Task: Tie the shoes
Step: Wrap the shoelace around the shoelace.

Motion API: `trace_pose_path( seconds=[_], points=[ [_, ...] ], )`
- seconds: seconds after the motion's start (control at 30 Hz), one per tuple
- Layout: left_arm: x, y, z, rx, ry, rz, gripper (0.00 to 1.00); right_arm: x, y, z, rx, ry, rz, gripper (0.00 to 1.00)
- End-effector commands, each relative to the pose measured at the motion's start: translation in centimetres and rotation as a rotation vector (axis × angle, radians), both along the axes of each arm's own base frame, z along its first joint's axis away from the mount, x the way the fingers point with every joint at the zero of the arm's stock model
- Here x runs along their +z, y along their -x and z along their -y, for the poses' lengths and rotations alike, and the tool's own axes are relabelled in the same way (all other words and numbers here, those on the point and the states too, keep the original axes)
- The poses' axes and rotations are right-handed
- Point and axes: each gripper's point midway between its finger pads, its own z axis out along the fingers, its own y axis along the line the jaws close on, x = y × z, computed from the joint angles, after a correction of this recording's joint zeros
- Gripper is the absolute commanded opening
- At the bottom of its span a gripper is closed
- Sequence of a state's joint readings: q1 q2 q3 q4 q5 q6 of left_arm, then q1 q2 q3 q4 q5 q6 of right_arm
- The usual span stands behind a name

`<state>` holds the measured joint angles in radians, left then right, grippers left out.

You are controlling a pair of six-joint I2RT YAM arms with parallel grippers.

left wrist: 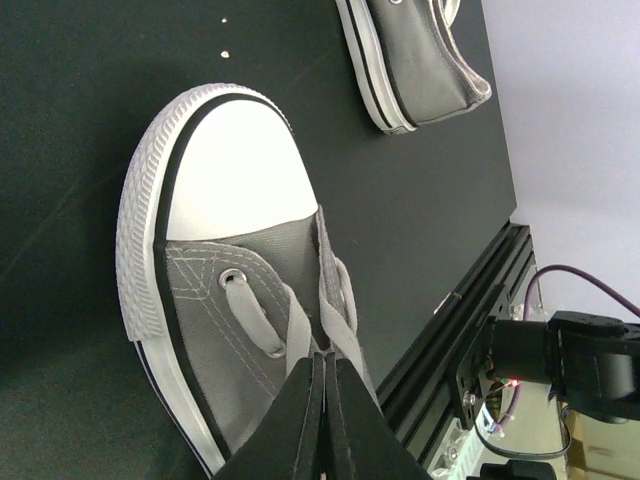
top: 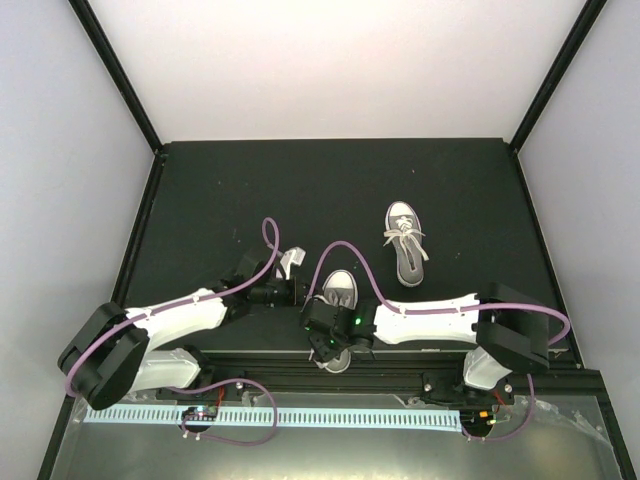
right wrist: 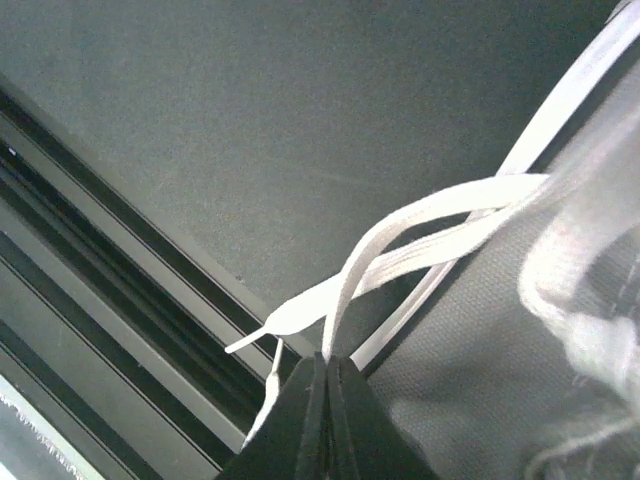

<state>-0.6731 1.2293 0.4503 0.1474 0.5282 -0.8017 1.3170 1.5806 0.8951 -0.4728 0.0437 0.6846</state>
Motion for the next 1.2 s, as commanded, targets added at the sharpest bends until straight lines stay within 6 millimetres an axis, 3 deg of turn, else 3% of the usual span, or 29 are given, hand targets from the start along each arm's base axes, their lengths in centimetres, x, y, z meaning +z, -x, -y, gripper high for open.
trace_pose_path(
  seconds=[0.0, 0.17, 0.3, 0.5, 0.83, 1.0, 1.17],
  points=[
    [1.1, 0.0, 0.4, -0.019, 0.034, 0.034, 0.01, 0.9, 0.1, -1.2, 0.012, -0.048, -0.016, 0.02],
    [1.2, 0.0, 0.3, -0.015, 0.033, 0.037, 0.01, 3.5, 0.8, -1.4, 0.039, -0.100, -0.039, 0.02],
    [1.1, 0.0, 0.3, -0.020, 0.033, 0.037, 0.01, 5.3, 2.7, -1.1, 0.085, -0.159, -0.132, 0.02],
    [1.1, 0.2, 0.4, -0.031, 0.034, 0.036, 0.02, 5.8, 5.4, 0.3, 0.138, -0.154, -0.266, 0.02],
    [3.0, 0.6, 0.5, -0.066, 0.068, 0.091, 0.02, 5.8, 6.3, 4.3, 0.160, -0.041, -0.285, 0.02],
    [3.6, 1.2, 0.5, -0.092, 0.076, 0.118, 0.01, 6.6, 4.8, 5.1, 0.104, -0.088, -0.242, 0.02],
    [3.5, 2.0, 0.8, -0.113, 0.074, 0.114, 0.01, 8.7, 2.0, 2.8, 0.048, -0.250, -0.193, 0.02]
  ],
)
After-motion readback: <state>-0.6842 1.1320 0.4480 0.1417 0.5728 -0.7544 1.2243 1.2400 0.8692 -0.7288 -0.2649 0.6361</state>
